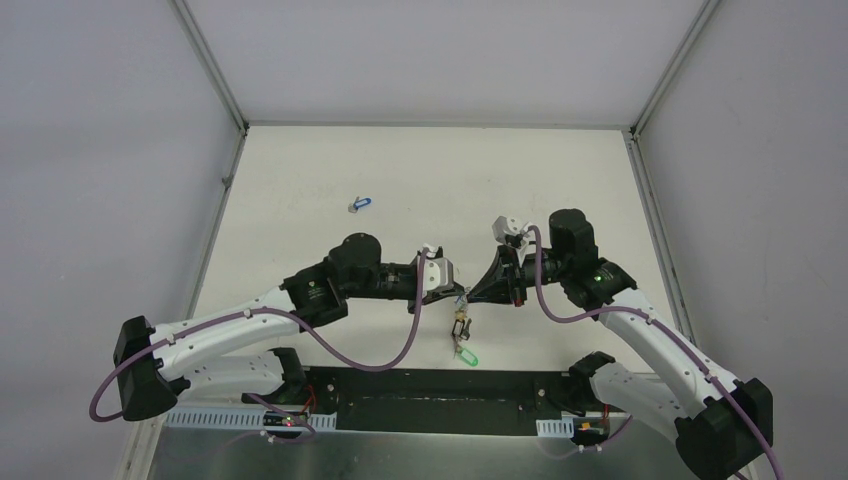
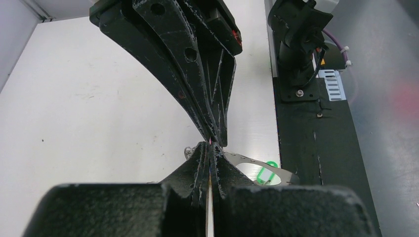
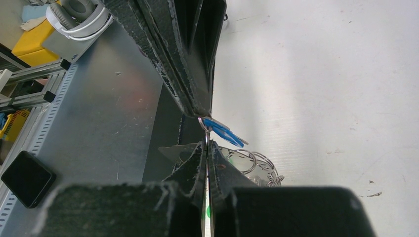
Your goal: Put the keys on the keyring
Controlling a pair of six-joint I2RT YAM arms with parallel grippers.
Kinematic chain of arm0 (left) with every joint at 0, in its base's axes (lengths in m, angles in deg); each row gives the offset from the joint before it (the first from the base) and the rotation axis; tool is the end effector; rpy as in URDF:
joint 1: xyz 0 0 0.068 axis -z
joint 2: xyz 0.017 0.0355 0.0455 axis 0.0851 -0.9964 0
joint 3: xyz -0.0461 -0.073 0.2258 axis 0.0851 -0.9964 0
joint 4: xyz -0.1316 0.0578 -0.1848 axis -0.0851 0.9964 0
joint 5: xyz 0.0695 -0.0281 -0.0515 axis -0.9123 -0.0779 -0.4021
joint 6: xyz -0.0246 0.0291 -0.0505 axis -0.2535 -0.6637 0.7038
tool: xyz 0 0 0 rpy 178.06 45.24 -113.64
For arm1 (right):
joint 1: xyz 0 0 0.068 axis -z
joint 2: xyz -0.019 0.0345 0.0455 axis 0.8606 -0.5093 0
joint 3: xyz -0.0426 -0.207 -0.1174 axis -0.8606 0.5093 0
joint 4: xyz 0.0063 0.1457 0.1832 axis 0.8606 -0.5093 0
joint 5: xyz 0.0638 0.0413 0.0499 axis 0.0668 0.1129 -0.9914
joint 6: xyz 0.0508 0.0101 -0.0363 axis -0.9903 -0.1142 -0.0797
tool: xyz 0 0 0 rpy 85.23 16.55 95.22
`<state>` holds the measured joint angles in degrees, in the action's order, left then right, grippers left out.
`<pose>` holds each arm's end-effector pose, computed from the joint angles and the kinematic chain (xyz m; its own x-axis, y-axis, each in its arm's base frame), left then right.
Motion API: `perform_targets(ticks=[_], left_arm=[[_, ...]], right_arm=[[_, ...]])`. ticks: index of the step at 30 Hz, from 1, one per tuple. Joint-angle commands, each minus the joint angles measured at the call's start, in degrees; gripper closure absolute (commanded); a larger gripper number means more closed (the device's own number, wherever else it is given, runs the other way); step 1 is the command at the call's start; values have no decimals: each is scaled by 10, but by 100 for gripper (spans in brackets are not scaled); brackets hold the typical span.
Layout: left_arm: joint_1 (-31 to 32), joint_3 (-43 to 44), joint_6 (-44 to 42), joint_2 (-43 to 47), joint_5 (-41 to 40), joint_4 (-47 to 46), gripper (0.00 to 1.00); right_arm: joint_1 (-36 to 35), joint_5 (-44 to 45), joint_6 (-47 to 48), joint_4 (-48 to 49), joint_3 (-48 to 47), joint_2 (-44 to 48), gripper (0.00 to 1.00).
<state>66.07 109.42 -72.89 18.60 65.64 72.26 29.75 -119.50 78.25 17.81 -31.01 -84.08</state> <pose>0.0959 -0.2184 0.3038 0.2455 0.1702 -0.9543 0.9684 0.0015 0.2494 0.1419 0.1322 0.2642 -0.2273 -0.2143 -0.9499 -0.9616 -0.1044 0.2537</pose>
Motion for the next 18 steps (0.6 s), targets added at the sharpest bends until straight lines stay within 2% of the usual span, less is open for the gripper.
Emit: perform_targets(ticks=[1, 18], left_arm=[[7, 0, -13, 19, 15, -11, 100], [10, 8, -32, 2, 7, 2, 100]], right_arm=[[-3, -10, 14, 17, -26, 6, 100], [-4, -15, 18, 17, -28, 5, 100]])
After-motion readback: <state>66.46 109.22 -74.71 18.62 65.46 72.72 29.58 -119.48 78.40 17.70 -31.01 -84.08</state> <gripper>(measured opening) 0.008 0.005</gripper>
